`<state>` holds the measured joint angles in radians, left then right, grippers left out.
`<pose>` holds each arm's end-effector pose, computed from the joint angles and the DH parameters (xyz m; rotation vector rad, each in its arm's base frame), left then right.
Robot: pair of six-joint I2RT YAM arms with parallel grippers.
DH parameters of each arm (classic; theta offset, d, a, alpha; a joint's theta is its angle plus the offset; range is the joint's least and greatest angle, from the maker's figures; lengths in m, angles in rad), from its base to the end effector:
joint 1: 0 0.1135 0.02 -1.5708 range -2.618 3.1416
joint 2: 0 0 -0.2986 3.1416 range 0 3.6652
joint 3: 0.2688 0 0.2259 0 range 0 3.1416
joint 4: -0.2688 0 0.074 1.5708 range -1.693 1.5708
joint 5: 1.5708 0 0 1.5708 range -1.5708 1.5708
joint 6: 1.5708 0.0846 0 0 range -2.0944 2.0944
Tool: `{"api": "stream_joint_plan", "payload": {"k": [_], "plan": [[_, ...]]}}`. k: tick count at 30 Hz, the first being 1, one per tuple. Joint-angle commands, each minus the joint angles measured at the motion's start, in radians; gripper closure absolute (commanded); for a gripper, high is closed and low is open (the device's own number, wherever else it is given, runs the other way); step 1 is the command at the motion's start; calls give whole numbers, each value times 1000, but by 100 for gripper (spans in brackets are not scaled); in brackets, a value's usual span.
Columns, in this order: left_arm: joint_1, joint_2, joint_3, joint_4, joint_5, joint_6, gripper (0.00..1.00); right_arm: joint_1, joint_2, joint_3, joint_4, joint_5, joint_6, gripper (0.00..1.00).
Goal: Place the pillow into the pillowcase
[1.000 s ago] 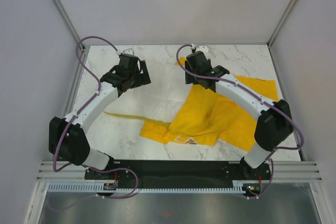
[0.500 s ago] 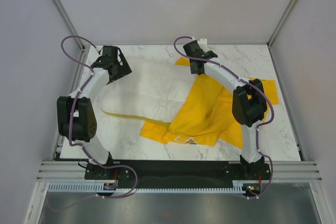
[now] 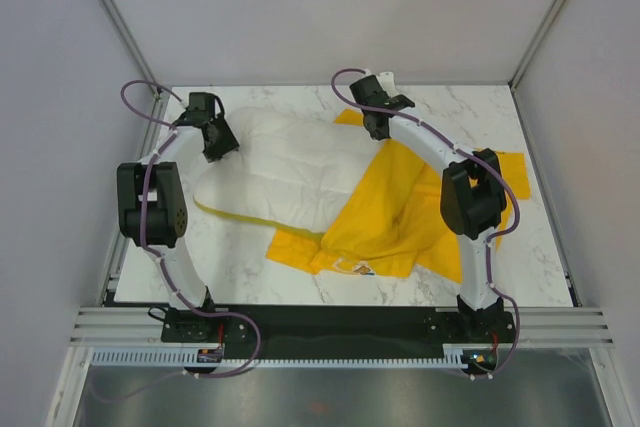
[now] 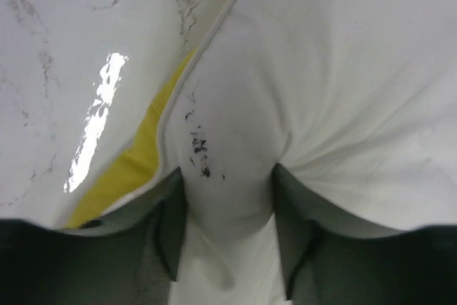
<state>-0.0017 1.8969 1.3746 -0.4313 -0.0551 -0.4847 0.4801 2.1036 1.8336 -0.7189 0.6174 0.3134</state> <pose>0.4261 0.0039 0.2105 -0.6259 2.4482 -0.1264 0.4449 0.1765 0.2510 0.0280 2.3582 -0.4189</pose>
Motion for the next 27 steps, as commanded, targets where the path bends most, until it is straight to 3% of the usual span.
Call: {"api": "stream_joint_plan", "payload": {"k": [1, 4, 7, 15, 20, 27], "plan": [[-6, 36, 27, 40, 89, 50, 55, 11, -20, 47, 76, -77, -48, 100], [-7, 22, 3, 81, 135, 64, 74, 43, -24, 88, 134, -146, -57, 100], [-21, -8, -28, 132, 221, 83, 84, 45, 53, 229, 115, -270, -33, 100], [-148, -276, -187, 272, 383, 81, 94, 100, 199, 499, 55, -387, -1, 100], [-190, -504, -213, 234, 426, 34, 98, 78, 164, 468, 13, -266, 3, 100], [-293, -731, -267, 125, 540, -44, 98, -14, 199, 398, 30, -309, -34, 100]]}}
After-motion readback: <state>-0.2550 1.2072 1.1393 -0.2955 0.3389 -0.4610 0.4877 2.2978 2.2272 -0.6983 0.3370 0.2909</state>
